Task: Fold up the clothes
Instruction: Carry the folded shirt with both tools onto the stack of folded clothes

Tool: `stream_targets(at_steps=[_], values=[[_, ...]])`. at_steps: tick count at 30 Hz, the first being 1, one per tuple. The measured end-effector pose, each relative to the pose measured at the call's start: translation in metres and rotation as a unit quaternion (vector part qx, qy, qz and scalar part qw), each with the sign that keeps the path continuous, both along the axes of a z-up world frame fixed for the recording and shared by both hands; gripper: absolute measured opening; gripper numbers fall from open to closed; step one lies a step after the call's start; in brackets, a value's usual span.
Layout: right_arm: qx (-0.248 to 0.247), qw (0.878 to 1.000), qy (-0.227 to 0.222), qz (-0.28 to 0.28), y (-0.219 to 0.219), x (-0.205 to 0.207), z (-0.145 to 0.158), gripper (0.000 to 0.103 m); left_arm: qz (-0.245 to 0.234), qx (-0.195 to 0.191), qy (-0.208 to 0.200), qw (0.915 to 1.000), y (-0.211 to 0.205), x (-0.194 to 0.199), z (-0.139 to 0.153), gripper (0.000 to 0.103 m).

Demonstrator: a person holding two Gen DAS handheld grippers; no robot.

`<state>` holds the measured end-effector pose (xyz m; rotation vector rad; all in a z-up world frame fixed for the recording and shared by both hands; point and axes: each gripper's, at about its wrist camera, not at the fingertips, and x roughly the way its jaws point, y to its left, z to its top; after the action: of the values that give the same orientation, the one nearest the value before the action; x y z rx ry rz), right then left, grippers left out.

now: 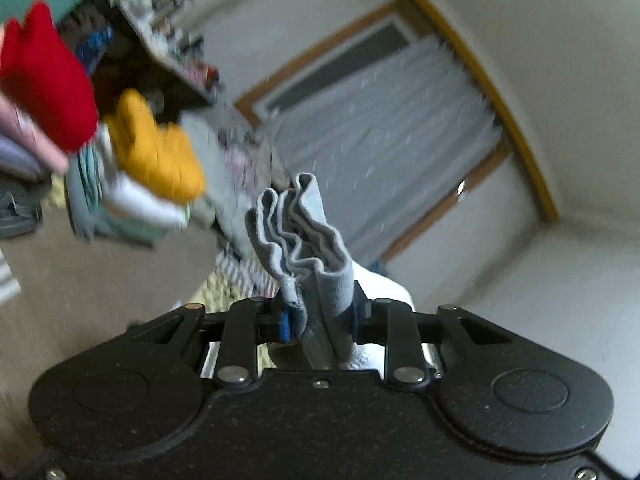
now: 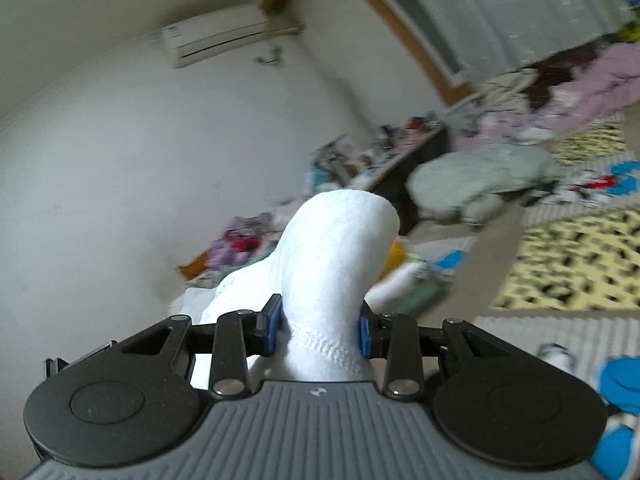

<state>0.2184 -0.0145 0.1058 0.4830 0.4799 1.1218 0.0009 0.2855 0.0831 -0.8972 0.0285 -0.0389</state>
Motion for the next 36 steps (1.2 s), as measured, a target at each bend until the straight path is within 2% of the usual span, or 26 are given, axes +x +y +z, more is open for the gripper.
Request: stream_targets(at_steps=[5,10,16,20,24,28,30,31,34,35,36], values=[[0.011,0.998,-0.009,0.056,0.059,0.008,0.041,0.037,0.051,-0.009,-0.024,0.9984,0.046,-0.028,0.017,0.025],[0.013,0.995,0.009,0.103,0.133,0.026,0.051,0.037,0.098,-0.037,-0.024,0.9942,0.103,-0.032,0.013,0.025],[0.027,0.989,0.044,0.14,0.224,0.056,0.047,0.037,0.155,-0.051,-0.03,0.986,0.165,-0.032,0.013,0.025],[0.044,0.987,0.057,0.147,0.268,0.075,0.042,0.037,0.178,-0.043,-0.049,0.9818,0.196,-0.019,0.016,0.025],[0.074,0.984,0.065,0.149,0.304,0.098,0.036,0.037,0.203,-0.018,-0.075,0.9761,0.217,-0.004,0.021,0.025],[0.087,0.981,0.079,0.153,0.34,0.118,0.016,0.037,0.229,-0.021,-0.082,0.9697,0.243,0.006,0.008,0.025],[0.077,0.979,0.102,0.157,0.362,0.126,-0.002,0.037,0.248,-0.021,-0.069,0.966,0.254,0.007,-0.008,0.025],[0.068,0.978,0.114,0.158,0.373,0.13,-0.012,0.037,0.256,-0.028,-0.045,0.9654,0.261,0.011,-0.02,0.025],[-0.052,0.977,0.162,0.127,0.409,0.133,-0.06,0.039,0.263,-0.063,0.078,0.9597,0.283,0.027,-0.069,0.025],[-0.097,0.973,0.172,0.121,0.418,0.132,-0.078,0.048,0.26,-0.079,0.098,0.9573,0.288,0.027,-0.086,0.029],[-0.105,0.971,0.178,0.117,0.419,0.131,-0.091,0.05,0.259,-0.087,0.103,0.9563,0.289,0.025,-0.095,0.031]])
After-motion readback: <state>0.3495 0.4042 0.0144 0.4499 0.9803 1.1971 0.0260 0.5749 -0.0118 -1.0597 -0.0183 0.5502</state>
